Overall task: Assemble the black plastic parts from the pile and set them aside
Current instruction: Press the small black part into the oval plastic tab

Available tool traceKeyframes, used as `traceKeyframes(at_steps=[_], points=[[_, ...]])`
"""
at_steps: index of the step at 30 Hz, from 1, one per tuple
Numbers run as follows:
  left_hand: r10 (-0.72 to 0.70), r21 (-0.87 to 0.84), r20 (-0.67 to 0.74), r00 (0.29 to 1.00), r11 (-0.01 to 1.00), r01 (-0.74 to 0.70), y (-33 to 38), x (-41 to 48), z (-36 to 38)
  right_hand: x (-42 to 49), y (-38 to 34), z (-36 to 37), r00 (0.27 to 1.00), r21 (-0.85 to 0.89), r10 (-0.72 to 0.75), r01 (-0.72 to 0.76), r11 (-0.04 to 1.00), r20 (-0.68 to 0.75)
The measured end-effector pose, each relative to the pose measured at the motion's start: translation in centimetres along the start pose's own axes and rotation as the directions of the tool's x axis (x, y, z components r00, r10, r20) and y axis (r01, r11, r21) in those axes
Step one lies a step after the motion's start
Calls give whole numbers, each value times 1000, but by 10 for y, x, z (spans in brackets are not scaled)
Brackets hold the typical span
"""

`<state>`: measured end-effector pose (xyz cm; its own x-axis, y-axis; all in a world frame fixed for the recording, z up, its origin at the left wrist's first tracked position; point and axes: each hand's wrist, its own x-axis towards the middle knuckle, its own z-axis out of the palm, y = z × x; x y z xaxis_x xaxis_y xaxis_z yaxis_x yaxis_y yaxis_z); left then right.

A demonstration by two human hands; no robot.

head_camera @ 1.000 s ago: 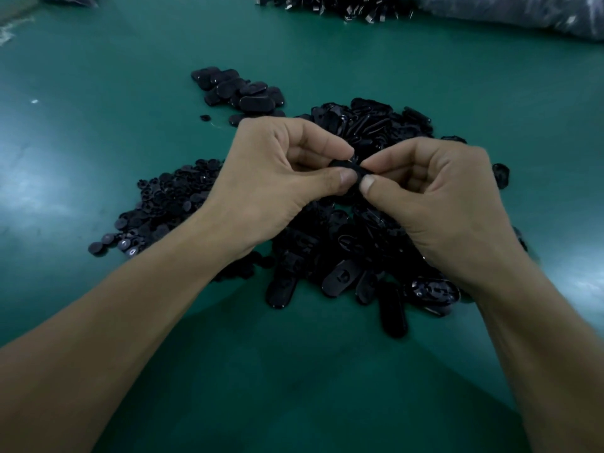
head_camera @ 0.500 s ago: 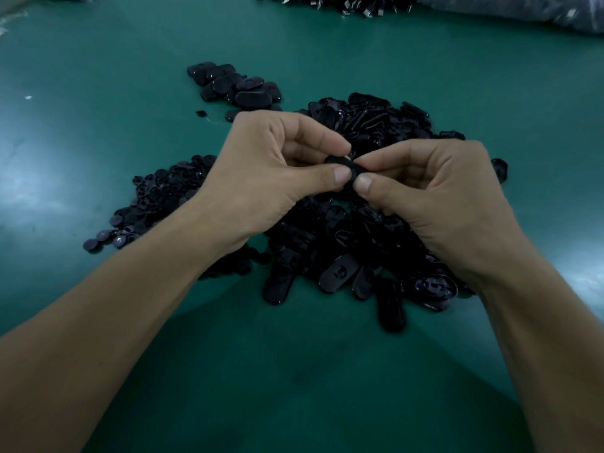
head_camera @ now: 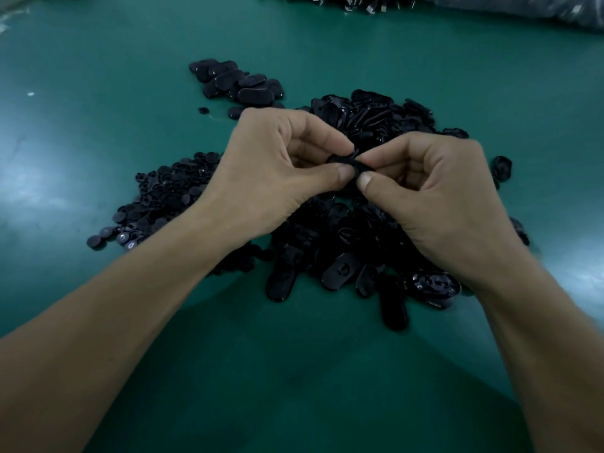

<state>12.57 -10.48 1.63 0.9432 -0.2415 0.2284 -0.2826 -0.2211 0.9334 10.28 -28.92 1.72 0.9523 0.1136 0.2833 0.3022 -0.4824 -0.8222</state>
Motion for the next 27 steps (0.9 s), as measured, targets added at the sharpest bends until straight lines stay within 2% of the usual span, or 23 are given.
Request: traceKeyframes(at_steps=[14,23,27], points=[[-54,-84,61,997,995,59,-3,1,-2,0,2,-7,994,161,0,-17,987,108],[-104,-217,55,993,970,114,-5,3,-5,0,-1,-4,999,126,-9,2,992,50],[-100,-206,25,995,973,103,-5,2,-3,-1,-1,-2,999,88,2,-7,996,53]])
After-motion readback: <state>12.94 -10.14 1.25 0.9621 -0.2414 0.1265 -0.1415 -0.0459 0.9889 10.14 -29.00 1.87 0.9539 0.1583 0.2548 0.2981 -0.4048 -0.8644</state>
